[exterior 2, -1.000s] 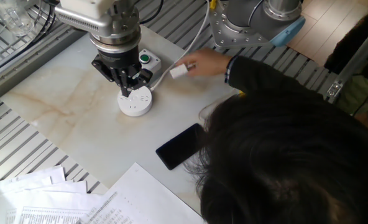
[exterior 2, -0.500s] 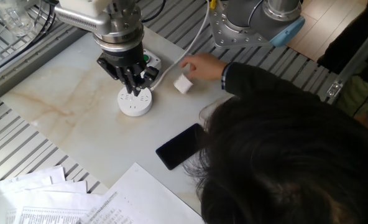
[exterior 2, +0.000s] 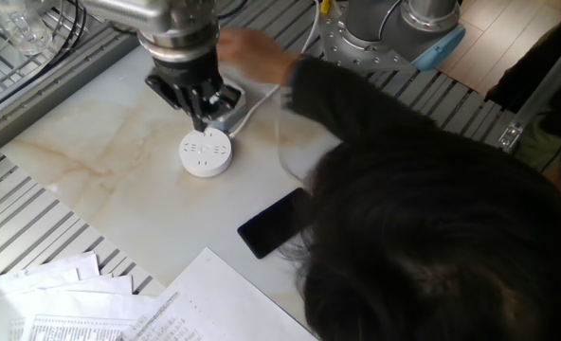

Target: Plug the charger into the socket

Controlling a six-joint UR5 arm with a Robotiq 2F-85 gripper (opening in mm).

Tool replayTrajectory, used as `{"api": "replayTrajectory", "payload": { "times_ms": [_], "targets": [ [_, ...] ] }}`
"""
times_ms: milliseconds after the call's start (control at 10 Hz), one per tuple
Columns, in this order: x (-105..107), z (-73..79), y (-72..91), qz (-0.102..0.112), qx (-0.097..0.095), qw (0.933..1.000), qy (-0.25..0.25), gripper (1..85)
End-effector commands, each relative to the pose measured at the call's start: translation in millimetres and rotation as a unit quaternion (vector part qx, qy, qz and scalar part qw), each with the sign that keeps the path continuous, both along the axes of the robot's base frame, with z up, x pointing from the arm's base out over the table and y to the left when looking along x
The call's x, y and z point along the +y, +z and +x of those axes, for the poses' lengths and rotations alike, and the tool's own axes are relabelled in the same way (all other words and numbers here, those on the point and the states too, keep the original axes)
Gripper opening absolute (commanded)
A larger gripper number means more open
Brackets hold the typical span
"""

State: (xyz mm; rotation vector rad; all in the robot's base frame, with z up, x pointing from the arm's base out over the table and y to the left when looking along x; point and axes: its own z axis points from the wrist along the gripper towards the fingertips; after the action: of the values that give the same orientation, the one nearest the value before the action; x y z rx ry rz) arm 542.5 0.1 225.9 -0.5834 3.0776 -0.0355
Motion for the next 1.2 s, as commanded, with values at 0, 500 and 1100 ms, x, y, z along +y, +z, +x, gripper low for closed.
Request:
{"api": "replayTrajectory", "payload": {
  "times_ms": [0, 500, 1100],
  "targets": [
    [-20.2, 5.2, 18.4, -0.042, -0.010, 0.9948, 0.092, 1.0],
    [-28.6, -2.0, 19.1, -0.058, 0.017, 0.9684, 0.242, 1.0],
    [-19.8, 17.6, 19.2, -0.054, -0.017, 0.9403, 0.336, 1.0]
  ]
}}
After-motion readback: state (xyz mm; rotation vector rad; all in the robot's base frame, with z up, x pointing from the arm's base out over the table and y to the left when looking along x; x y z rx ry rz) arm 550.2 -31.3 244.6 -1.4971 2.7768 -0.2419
